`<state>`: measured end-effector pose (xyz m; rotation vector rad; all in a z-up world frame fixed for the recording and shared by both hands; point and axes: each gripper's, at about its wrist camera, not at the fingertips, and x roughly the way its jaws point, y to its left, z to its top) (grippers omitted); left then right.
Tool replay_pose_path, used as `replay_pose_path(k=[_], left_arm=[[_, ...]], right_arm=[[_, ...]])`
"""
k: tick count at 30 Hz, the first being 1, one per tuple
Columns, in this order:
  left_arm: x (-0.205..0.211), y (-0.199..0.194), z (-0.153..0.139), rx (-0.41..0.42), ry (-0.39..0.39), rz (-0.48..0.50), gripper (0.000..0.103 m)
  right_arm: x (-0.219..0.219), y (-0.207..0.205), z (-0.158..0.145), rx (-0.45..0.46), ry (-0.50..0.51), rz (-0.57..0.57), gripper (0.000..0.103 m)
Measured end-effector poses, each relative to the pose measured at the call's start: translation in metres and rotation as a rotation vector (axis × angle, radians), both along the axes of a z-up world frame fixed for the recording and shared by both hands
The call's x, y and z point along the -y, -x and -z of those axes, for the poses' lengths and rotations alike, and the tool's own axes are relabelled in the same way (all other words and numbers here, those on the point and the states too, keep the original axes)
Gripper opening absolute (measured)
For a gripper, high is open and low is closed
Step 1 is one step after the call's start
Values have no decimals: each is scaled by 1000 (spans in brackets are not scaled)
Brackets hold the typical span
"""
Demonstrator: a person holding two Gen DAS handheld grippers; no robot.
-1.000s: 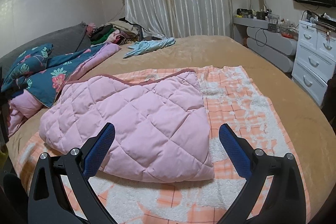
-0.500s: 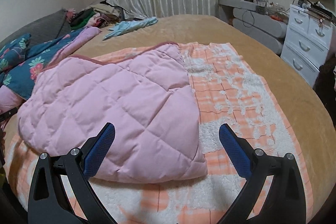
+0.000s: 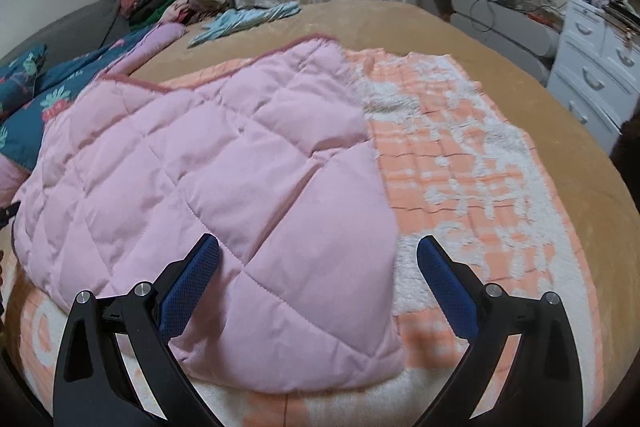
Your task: Fold large clothes
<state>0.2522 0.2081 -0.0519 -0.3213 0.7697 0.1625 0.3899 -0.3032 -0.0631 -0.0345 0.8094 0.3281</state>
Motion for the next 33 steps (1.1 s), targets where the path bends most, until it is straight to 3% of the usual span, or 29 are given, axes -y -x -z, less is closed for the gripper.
replay_pose_path(k=[1,2,3,4,6,7,8,10,15,19,26,33], left_arm=[[-1,-3,3,2,15,5,94],[0,-4,4,4,23,11,94],[1,-5,5,7,25,15,87],[3,-5,5,21,24,23,61],[10,-6,1,40,-13,24,43],[16,-7,-4,52,-47,31,28],[18,-6,-7,63,-57,34,24],[20,-7,-19,93,-87,23,13],[14,-19,-65,204,-102,-1,12],[15,-45,-79,213,-140,-17,12],[10,-82,-51,131,-173,-56,12],[7,-99,-19,50,-188,-63,13]], right_arm=[[-2,-2,4,-9,2,-6,98],[-3,-2,7,-10,-4,-20,91],[-6,-1,8,-4,-14,-38,72],[-8,1,8,13,-3,-35,69],[-13,5,6,52,19,-29,44],[-14,8,4,74,24,-27,39],[-16,11,0,104,27,-34,29],[-20,16,-10,155,45,-43,22],[-18,2,-58,256,-44,-21,18],[-29,-24,-74,283,-12,-4,18],[-34,-68,-45,198,37,78,14],[-34,-82,-6,102,70,87,14]])
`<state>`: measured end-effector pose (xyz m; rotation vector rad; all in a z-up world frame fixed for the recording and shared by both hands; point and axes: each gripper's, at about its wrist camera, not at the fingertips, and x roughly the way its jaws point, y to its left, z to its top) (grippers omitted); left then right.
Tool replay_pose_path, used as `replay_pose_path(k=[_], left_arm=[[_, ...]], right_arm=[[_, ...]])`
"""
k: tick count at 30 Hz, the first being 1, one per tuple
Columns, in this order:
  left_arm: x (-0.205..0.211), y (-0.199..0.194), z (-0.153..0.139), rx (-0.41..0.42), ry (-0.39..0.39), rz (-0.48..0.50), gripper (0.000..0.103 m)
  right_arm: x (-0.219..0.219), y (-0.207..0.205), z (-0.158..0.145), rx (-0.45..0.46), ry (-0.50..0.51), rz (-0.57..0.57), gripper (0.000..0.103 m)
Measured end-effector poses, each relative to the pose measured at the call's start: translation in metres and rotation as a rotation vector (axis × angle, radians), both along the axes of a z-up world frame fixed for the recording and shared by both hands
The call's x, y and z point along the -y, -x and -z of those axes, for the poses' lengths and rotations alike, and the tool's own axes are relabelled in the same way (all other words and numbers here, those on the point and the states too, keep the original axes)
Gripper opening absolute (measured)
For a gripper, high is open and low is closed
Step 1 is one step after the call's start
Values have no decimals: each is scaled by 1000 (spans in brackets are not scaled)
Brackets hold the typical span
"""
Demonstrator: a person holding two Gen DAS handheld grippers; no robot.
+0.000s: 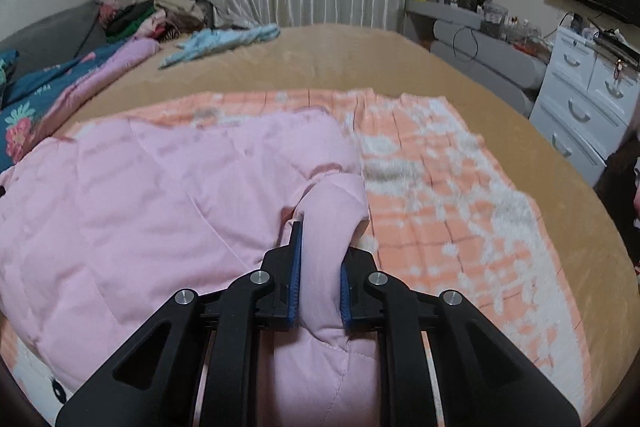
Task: Fold large clothes
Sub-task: 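Fold the gripped jacket edge over and open the left gripper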
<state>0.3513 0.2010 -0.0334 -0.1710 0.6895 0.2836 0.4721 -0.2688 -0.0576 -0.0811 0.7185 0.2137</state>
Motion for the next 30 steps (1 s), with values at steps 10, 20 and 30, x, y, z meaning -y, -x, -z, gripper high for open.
replay_pose_path(k=[10,20,30], left_arm=[[3,-20,22,-62,-26,-30,14],[3,-22,29,-81,-21,-24,15],[0,-12,23,-100,-8,-37,26]], right_arm=[[-7,-10,32,-104,21,14,16],[-7,-11,42,-125,1,28,21],[15,1,33,-161,-95,89,57]])
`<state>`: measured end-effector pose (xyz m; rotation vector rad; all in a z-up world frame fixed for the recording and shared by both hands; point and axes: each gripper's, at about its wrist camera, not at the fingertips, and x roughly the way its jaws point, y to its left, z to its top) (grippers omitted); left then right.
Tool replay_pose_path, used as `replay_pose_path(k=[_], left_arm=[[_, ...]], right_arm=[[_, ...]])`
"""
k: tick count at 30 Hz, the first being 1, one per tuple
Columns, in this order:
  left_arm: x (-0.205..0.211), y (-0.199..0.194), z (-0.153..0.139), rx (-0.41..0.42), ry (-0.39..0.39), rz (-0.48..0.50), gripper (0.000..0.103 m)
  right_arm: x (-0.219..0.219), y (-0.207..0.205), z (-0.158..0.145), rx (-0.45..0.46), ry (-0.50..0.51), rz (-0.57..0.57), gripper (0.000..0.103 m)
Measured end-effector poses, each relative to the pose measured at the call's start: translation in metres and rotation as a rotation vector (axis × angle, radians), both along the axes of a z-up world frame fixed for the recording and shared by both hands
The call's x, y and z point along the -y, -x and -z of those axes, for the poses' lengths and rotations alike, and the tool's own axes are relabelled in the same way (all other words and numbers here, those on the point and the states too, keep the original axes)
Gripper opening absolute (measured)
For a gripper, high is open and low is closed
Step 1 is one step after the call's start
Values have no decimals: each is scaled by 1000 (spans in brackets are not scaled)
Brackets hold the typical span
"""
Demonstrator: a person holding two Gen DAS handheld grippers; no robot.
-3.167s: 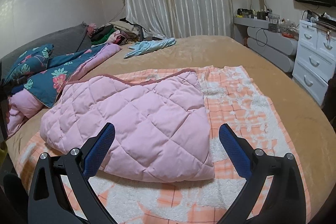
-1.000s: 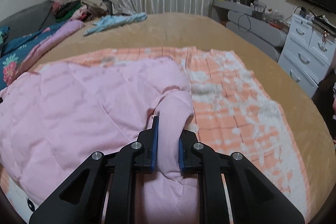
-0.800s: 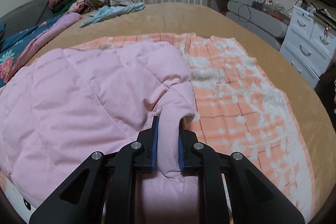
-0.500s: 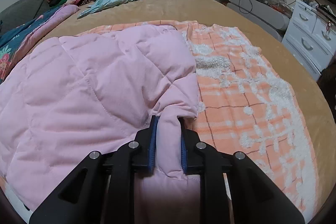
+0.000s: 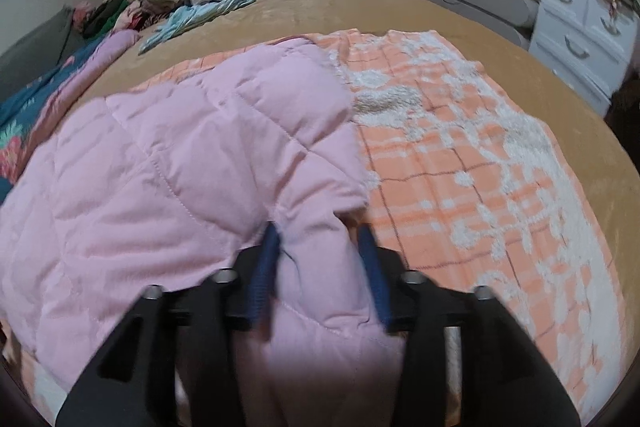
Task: Fold large clothes
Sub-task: 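Fold the gripped jacket edge over and open the left gripper, then open both grippers and pull them back from the folded jacket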
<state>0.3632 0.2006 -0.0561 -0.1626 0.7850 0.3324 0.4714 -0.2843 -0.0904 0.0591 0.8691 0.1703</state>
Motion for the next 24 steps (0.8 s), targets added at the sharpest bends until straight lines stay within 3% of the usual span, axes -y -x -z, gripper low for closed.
replay_pose_path(k=[2,4,6,10,15,24], left_arm=[[-2,4,-3,-3,7,-7,34],[-3,8,-6,-5,21,-11,45],[-3,14,-11,0,24,-13,53],[-1,25,-21,8,20,-16,75],[4,42,-35,22,48,-7,93],[30,85,-68,84,51,41,94]], right_arm=[[7,7,-4,8,5,34,77],[15,16,-9,22,-20,32,80],[18,26,-14,34,-33,32,88],[23,47,-30,71,-64,8,96],[19,72,-57,129,-67,-17,99],[17,126,-101,226,-114,-50,99]])
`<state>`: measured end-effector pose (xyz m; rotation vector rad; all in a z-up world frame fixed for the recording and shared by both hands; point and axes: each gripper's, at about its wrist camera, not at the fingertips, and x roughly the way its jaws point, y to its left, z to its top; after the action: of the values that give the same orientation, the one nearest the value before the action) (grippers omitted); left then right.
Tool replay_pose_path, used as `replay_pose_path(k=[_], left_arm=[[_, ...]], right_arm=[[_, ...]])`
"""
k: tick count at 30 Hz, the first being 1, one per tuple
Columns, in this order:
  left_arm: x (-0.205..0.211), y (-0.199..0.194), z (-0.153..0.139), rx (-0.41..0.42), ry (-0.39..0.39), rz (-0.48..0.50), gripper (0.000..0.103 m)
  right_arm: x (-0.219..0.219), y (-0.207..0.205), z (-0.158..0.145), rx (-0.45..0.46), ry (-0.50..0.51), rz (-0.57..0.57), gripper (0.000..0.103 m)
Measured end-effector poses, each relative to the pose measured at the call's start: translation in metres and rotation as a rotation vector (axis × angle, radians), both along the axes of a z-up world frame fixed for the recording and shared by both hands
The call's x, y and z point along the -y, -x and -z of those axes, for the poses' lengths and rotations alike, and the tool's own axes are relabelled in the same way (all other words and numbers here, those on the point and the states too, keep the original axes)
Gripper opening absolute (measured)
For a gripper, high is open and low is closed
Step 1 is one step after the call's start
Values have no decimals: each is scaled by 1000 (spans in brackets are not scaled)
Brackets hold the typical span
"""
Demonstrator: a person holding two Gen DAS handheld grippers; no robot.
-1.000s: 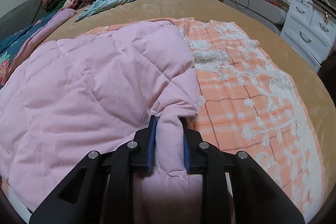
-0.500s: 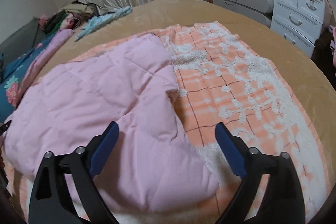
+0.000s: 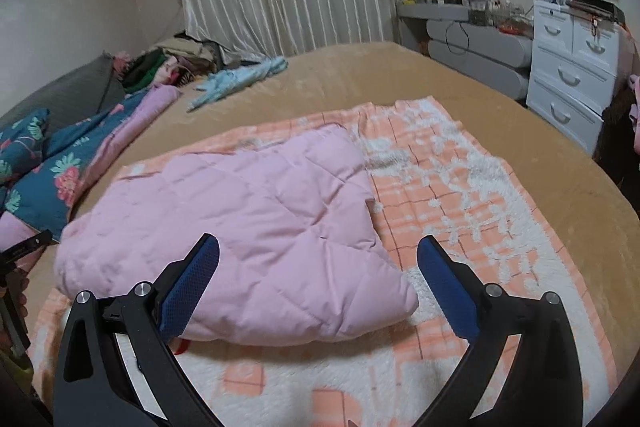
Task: Fold large clothes
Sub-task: 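Open both grippers and pull them back from the folded jacket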
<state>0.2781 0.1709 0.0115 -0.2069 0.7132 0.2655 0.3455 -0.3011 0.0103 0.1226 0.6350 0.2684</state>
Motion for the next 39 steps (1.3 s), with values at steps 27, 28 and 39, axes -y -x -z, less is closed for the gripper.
replay_pose_path(k=[27,28,39], left_arm=[[63,99,-33,86,-89,81,94],[63,102,-31,83,-92,79,94],[76,118,-6,41,-125,82,94]], right_arm=[[2,115,-31,82,-29,-40,99],[3,117,-30,80,-31,-39,99],[-3,134,-10,49,-11,-37,99]])
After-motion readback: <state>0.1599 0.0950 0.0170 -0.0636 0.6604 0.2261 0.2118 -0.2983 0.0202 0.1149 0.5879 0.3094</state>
